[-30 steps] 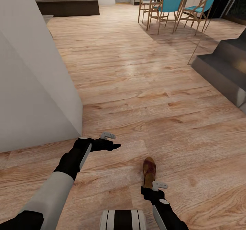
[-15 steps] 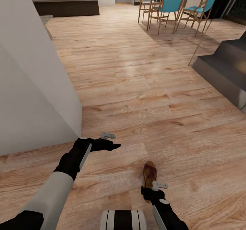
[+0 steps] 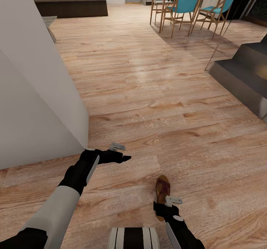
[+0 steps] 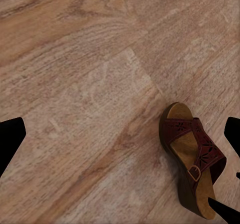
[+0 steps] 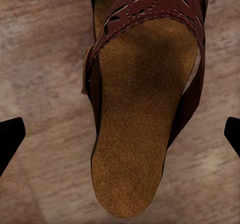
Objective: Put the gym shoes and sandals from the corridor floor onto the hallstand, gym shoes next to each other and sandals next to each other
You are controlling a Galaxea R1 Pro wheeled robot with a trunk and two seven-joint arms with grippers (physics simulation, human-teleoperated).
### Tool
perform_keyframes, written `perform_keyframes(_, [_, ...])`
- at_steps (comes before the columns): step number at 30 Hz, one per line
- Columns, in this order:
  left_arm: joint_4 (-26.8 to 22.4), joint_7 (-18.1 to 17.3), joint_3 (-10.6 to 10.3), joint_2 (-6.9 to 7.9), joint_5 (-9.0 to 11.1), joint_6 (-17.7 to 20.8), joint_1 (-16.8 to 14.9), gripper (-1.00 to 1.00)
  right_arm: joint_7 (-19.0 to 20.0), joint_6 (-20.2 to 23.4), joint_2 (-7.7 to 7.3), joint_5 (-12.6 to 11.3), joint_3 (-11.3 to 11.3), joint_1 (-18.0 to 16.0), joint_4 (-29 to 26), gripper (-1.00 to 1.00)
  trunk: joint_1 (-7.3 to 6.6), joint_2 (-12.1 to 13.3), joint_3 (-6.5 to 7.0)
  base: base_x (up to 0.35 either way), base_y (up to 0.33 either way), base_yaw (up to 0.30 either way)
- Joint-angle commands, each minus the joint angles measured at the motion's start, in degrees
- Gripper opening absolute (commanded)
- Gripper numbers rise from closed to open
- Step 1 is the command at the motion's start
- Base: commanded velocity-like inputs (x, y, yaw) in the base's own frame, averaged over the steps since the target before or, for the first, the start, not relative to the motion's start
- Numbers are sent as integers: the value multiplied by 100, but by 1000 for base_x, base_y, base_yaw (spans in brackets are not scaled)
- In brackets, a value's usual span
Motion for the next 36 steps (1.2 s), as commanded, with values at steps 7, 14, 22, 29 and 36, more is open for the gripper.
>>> perform_keyframes(7, [-7,-44,12,-2,-46,18,-3,100,-19,25,1,-46,0,0,-12,100,-1,-2,-49,2,0,-46])
perform_keyframes(14, [-7,-44,21,-2,-43,25,-3,100,-19,25,1,-46,1,0,-12,100,-1,-2,-77,0,0,-28])
perform_keyframes(22, [-7,-45,25,-2,-43,26,-3,100,-19,25,1,-46,1,0,-12,100,-1,-2,-87,0,0,-4])
perform_keyframes(29, [-7,-46,25,-2,-43,27,-3,100,-19,25,1,-46,1,0,-12,100,-1,-2,-128,0,0,0])
perform_keyframes(36, [-7,-95,11,-8,-43,26,-10,100,-19,20,1,-46,4,0,-8,100,14,-10,-320,0,0,0])
